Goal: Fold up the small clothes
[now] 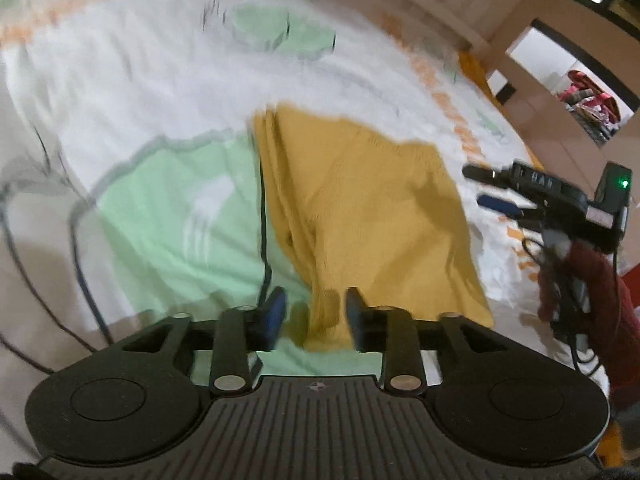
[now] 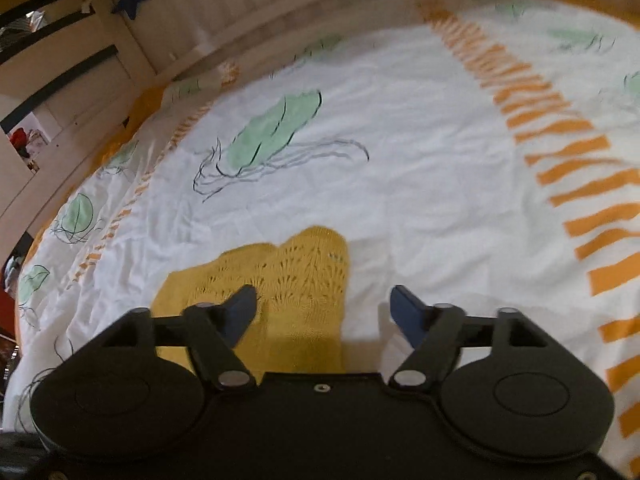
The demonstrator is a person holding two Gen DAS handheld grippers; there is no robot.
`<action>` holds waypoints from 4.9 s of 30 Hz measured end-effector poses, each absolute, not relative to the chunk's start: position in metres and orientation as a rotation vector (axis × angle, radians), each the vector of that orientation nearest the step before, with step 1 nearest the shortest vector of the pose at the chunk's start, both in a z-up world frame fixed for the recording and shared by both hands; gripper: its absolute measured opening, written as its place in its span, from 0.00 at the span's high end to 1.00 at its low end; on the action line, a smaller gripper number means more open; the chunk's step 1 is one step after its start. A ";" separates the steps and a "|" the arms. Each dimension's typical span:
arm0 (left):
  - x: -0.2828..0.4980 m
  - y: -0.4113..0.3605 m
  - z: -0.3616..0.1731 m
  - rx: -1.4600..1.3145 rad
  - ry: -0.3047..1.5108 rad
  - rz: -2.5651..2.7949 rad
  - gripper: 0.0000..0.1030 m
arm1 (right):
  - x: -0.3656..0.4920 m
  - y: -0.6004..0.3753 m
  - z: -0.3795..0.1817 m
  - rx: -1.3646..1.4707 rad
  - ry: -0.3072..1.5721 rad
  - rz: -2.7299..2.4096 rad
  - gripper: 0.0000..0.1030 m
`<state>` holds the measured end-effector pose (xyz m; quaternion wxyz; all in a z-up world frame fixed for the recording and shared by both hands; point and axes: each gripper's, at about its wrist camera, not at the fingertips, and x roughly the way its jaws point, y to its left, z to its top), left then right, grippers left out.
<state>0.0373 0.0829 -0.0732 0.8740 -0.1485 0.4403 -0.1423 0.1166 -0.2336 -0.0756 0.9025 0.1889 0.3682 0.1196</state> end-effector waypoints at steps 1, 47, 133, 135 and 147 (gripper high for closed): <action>0.036 0.079 -0.068 -0.294 0.889 -0.285 0.49 | 0.111 -0.235 -0.075 0.383 0.753 0.241 0.23; 0.075 0.023 -0.020 0.052 0.734 0.099 0.01 | 0.073 -0.210 -0.034 0.147 0.713 0.082 0.00; 0.005 0.029 -0.052 -0.013 1.008 0.050 0.01 | -0.026 -0.166 -0.048 0.156 0.929 0.067 0.00; 0.005 0.028 -0.053 -0.015 1.010 0.051 0.01 | -0.026 -0.166 -0.048 0.156 0.935 0.067 0.00; 0.005 0.028 -0.054 -0.020 1.015 0.045 0.01 | -0.024 -0.167 -0.050 0.170 0.953 0.073 0.00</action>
